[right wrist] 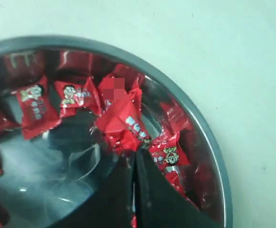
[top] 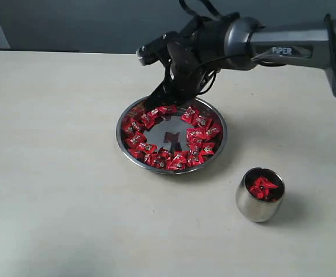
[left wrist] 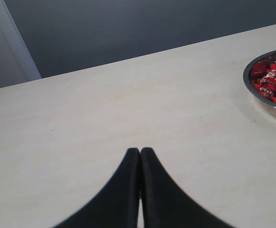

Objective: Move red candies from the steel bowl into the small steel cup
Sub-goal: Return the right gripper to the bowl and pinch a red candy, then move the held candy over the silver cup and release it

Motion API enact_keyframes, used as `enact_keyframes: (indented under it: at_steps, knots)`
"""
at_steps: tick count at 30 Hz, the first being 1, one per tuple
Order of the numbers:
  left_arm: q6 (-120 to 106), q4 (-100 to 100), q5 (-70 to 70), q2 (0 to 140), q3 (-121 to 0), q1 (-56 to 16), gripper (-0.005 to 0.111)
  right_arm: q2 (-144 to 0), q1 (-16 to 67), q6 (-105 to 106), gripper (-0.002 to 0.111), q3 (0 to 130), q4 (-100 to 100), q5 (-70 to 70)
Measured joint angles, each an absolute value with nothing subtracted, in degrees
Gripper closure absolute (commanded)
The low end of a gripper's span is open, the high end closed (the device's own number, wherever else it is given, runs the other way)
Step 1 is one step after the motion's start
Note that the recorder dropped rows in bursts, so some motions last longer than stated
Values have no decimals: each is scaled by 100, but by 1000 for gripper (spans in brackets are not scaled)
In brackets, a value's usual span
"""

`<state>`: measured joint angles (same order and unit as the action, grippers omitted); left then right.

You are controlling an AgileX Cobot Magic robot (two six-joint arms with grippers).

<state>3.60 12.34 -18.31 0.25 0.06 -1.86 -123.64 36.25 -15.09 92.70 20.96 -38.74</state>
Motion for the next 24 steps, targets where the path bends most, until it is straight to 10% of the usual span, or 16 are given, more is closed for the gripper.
enact_keyframes:
  at_steps: [24]
  knots:
    - [360, 1234, -1831, 25, 6, -186, 106, -6449, 4142, -2964, 109, 3696, 1981, -3966]
